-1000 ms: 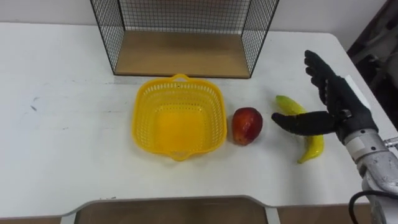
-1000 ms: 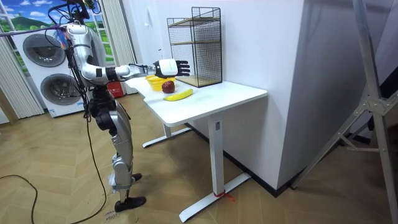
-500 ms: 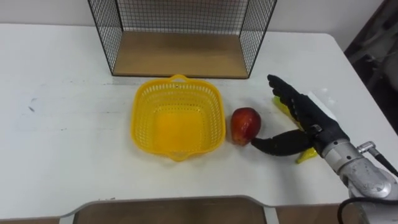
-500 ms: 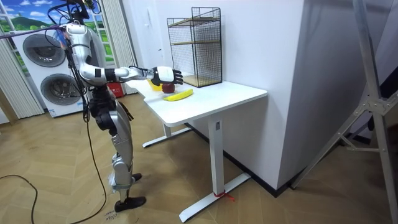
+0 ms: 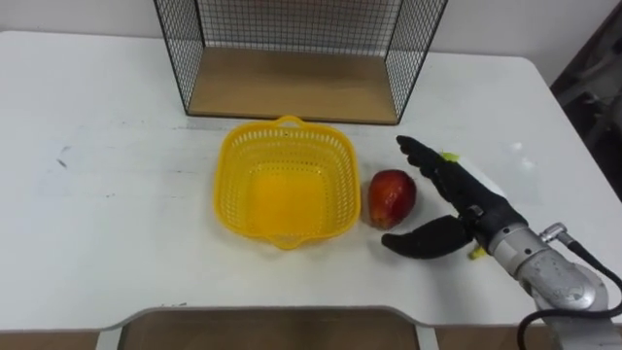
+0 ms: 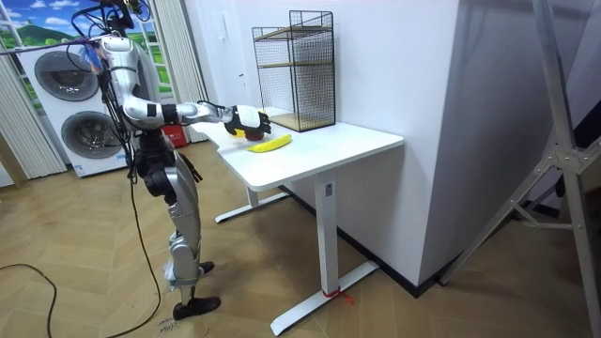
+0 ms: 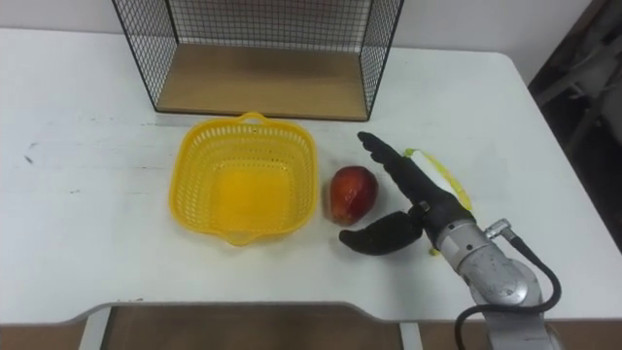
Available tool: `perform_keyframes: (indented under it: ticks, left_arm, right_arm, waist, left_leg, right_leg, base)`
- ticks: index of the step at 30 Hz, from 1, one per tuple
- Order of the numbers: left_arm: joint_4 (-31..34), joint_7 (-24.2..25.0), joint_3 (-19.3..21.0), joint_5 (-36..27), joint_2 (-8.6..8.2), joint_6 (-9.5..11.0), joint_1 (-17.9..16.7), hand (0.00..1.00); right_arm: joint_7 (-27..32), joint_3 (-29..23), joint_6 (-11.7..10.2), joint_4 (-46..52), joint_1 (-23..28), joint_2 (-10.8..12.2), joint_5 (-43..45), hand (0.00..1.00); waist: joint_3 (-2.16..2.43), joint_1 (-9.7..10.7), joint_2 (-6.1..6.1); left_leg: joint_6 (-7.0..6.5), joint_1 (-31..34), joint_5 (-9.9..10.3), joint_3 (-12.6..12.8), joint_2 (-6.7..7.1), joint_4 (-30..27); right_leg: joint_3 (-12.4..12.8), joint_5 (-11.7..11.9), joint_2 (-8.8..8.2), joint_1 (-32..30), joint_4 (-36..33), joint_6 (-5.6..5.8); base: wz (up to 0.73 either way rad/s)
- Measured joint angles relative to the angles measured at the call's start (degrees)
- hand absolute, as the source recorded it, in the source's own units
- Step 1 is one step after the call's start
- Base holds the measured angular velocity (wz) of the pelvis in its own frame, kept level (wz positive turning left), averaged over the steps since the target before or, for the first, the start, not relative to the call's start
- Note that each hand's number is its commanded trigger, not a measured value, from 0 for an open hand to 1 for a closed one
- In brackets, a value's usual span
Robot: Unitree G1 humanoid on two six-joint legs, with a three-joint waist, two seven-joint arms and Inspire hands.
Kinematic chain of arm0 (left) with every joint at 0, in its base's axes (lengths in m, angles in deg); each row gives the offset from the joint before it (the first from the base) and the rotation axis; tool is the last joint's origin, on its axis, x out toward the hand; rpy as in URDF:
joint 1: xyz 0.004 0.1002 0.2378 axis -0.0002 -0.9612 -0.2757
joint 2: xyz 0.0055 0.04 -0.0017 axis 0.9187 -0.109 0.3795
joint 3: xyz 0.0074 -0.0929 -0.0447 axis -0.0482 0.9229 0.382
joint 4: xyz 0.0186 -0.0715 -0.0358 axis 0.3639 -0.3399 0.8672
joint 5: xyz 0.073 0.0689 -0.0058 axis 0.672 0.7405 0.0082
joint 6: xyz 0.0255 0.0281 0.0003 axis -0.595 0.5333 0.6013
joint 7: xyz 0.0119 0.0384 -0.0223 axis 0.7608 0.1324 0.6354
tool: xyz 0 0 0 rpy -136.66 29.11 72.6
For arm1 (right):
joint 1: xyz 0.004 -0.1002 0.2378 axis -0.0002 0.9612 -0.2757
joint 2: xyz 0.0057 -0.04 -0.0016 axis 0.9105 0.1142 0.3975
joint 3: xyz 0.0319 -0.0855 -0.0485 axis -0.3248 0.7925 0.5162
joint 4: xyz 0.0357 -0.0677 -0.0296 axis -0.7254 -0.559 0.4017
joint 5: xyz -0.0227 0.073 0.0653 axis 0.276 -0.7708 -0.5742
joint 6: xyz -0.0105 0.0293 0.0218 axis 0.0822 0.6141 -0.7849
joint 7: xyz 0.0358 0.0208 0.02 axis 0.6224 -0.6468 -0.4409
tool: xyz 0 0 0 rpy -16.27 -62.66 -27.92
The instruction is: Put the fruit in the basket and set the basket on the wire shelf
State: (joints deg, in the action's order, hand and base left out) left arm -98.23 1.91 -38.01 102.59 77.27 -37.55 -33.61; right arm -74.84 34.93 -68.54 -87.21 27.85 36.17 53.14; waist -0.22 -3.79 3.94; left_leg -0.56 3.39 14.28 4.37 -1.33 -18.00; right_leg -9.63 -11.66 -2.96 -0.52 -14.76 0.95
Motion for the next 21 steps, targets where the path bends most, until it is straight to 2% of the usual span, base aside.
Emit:
perform_keyframes:
  ticks: [7, 21]
  left_arm:
    - [0.03, -0.02, -1.11, 0.04, 0.46, -0.06, -0.10, 0.00]
    - [0.48, -0.12, -1.06, 0.13, 0.64, -0.06, -0.59, 0.00]
  right_arm:
    - [-0.18, 0.32, 0.91, -0.05, 0.00, 0.03, -0.04, 0.00]
    - [0.04, 0.30, 0.96, -1.41, -0.09, 0.03, -0.11, 0.00]
  waist:
    - [-0.04, 0.19, 0.03]
    - [-0.28, -0.32, -0.26]
  left_leg:
    - [0.00, 0.08, 0.00, -0.26, 0.00, 0.27]
    - [0.00, 0.89, 0.01, -0.70, -0.01, -0.32]
  right_leg:
    - [-0.28, 0.00, 0.01, 0.18, 0.00, 0.00]
    - [-0.73, 0.00, 0.01, -0.04, 0.04, 0.00]
  base:
    - [0.00]
    - [0.01]
